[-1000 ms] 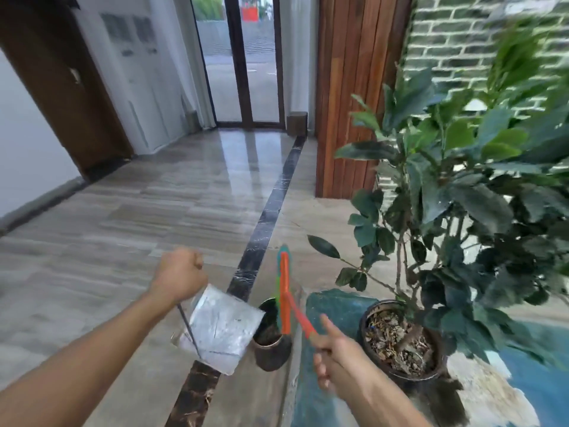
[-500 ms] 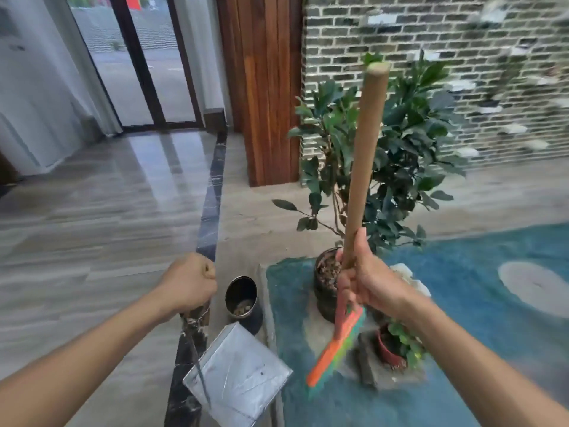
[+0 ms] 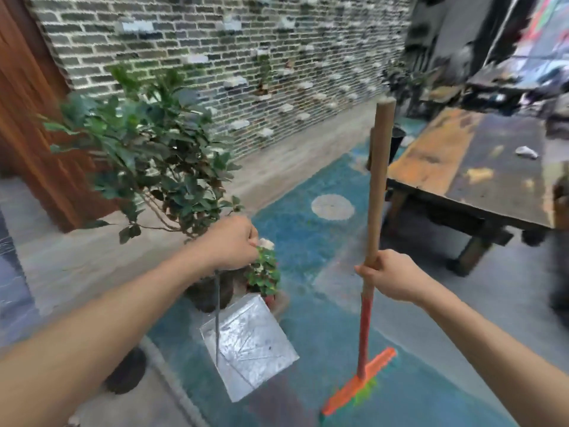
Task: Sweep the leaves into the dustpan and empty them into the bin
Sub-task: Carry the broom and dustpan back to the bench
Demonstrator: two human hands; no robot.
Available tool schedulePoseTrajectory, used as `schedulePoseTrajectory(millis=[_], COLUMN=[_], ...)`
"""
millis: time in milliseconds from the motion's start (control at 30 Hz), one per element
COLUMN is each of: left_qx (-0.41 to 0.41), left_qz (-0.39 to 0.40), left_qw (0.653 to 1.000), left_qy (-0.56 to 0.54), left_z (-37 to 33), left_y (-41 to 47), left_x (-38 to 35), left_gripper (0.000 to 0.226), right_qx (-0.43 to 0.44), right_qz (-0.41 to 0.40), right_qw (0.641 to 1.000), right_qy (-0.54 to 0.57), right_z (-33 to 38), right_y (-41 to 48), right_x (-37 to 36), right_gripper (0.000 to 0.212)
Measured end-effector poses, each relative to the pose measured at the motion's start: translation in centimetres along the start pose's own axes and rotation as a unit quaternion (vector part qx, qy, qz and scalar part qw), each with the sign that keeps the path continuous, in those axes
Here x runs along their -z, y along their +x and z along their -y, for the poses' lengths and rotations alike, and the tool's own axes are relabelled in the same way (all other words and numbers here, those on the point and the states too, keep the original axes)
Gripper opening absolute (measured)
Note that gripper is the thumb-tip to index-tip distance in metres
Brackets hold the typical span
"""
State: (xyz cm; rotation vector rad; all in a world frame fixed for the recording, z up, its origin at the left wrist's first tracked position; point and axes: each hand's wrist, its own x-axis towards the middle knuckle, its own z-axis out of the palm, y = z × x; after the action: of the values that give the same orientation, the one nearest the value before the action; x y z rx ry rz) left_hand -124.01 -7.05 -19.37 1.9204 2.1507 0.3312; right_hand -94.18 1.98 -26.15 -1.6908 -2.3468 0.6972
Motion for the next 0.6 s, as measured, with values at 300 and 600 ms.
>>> schedulePoseTrajectory(millis=[300, 600], left_qx=[-0.161, -0.197], left_qz=[0.038, 0.116], left_qw=[0.986, 0.946], left_qy=[-0.016, -0.230], left_z=[-27.9, -57.3], left_y=[12.4, 18.7], left_x=[-5.8, -12.4], left_gripper=[0.038, 0.056], right_qx=[-0.149, -0.247], right_qz=[-0.170, -0.295], right_qw=[0.970, 0.913], right_qy=[0.087, 0.134], right_z=[-23.0, -42.9], right_y=[-6.4, -16.2], right_x=[14.5, 28.7], right_gripper=[0.027, 0.024])
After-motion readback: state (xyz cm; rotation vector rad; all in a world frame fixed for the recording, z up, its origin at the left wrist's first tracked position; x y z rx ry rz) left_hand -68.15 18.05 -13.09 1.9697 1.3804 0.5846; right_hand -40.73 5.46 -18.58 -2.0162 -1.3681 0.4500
